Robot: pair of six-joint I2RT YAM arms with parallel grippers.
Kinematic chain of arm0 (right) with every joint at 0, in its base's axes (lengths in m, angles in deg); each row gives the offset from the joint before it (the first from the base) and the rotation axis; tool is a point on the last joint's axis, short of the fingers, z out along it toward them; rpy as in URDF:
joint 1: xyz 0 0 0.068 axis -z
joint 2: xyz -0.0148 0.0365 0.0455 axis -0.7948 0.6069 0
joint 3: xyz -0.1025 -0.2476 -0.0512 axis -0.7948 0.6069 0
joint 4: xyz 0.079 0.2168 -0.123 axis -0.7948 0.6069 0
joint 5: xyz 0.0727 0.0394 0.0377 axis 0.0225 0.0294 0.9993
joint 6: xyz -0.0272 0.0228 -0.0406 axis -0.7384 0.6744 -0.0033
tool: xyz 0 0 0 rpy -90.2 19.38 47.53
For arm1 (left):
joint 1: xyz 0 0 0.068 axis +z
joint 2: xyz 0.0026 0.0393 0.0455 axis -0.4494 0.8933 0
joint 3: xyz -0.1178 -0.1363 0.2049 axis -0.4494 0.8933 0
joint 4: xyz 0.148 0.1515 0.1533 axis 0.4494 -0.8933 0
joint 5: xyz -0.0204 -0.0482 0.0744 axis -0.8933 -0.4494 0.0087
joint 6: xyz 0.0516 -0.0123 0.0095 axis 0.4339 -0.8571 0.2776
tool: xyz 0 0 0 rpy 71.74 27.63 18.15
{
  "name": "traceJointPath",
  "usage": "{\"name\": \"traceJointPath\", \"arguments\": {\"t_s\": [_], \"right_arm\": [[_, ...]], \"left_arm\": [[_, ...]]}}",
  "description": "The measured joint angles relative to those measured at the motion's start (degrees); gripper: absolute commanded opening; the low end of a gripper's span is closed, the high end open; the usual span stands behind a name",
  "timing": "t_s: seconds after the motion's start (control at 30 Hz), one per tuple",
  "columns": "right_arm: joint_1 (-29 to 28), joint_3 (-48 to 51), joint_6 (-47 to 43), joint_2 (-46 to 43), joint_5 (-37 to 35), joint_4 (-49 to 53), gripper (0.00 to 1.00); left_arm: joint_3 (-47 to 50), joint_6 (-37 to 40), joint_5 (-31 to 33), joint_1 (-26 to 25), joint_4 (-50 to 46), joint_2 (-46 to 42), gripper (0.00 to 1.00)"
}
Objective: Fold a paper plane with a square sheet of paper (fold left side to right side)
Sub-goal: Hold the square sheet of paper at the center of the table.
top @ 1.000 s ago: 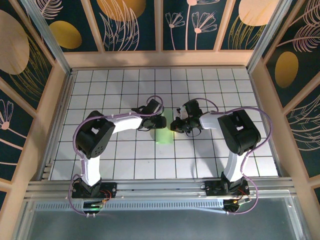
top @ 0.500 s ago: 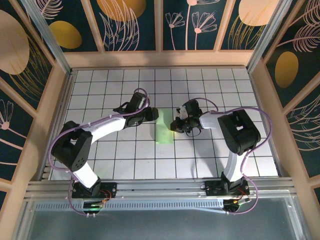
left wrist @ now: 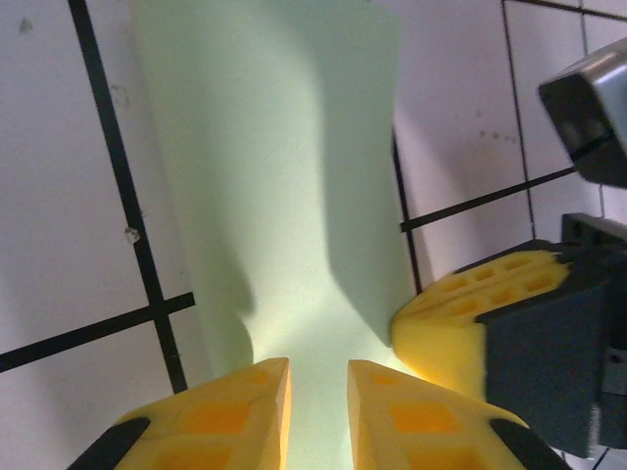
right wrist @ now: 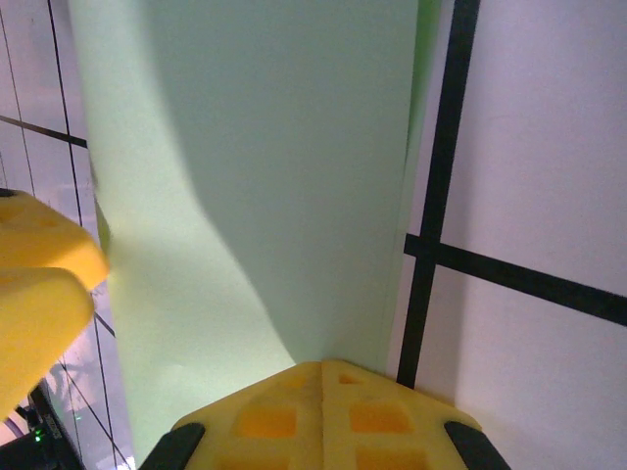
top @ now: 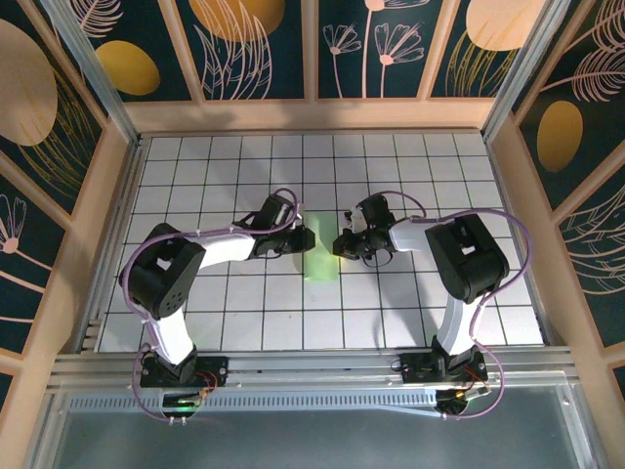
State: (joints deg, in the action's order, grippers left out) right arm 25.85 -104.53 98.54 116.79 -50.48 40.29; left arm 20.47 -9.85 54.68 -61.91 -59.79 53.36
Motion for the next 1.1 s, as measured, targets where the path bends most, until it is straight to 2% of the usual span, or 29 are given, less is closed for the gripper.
{"name": "traceJointPath", "arguments": {"t_s": [0.8, 1.1], "right_arm": [[0.0, -0.8, -0.4, -0.3, 0.1, 1.0, 0.00], [-0.3, -4.2, 0.0, -2.3, 0.8, 0.5, 0.00]], "left_arm": [[1.5, -0.4, 1.4, 0.0, 2.3, 3.0, 0.16], [1.6, -0.4, 1.7, 0.0, 2.7, 3.0, 0.16]]}}
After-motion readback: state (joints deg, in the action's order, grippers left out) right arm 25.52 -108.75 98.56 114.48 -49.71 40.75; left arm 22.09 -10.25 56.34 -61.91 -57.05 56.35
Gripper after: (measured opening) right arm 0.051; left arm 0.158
